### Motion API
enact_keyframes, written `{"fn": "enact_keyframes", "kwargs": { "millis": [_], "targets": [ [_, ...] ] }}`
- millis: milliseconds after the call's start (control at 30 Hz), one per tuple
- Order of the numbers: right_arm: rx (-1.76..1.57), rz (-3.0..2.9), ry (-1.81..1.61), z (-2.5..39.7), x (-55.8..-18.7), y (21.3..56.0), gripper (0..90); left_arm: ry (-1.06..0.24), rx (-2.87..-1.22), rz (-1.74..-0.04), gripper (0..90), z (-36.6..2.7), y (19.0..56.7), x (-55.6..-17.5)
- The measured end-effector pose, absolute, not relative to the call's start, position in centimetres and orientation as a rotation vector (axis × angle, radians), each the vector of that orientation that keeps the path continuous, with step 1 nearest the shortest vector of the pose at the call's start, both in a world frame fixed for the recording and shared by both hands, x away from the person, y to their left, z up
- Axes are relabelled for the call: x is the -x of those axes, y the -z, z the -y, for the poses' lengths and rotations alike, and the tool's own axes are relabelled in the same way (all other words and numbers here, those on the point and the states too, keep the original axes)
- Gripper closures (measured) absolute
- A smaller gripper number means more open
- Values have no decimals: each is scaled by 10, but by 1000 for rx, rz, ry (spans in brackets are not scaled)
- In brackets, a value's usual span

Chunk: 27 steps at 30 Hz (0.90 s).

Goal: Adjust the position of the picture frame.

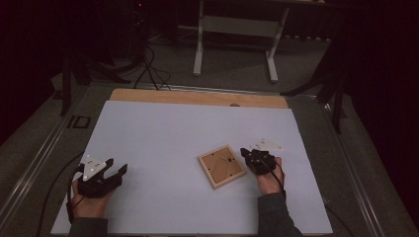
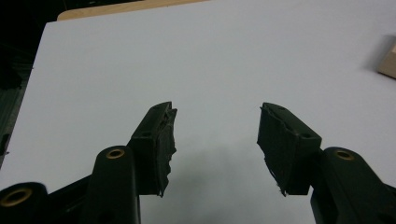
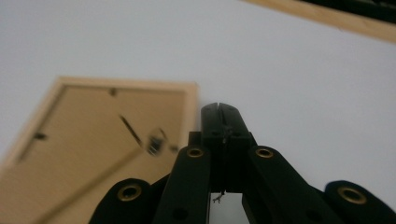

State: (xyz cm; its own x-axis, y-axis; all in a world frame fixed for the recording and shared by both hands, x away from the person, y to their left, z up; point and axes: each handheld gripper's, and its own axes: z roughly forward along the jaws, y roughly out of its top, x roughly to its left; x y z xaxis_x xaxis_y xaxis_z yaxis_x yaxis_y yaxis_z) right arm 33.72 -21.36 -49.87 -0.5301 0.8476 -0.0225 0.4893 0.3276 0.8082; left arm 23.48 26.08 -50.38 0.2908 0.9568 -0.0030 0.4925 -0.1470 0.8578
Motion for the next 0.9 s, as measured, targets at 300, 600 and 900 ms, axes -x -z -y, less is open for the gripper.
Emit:
{"fn": "enact_keyframes", "kwargs": {
  "millis": [300,600,900],
  "targets": [
    [-1192,-2234,-1009,219,-324,512,900,-742,-1782,-1298,458,-257,503,-235],
    [-1215,-2269,-966,227,-312,519,900,-745,-1785,-1288,459,-254,502,-234],
    [-1224,-2281,-987,227,-308,521,900,-746,-1789,-1273,460,-252,501,-234]
  ]
}}
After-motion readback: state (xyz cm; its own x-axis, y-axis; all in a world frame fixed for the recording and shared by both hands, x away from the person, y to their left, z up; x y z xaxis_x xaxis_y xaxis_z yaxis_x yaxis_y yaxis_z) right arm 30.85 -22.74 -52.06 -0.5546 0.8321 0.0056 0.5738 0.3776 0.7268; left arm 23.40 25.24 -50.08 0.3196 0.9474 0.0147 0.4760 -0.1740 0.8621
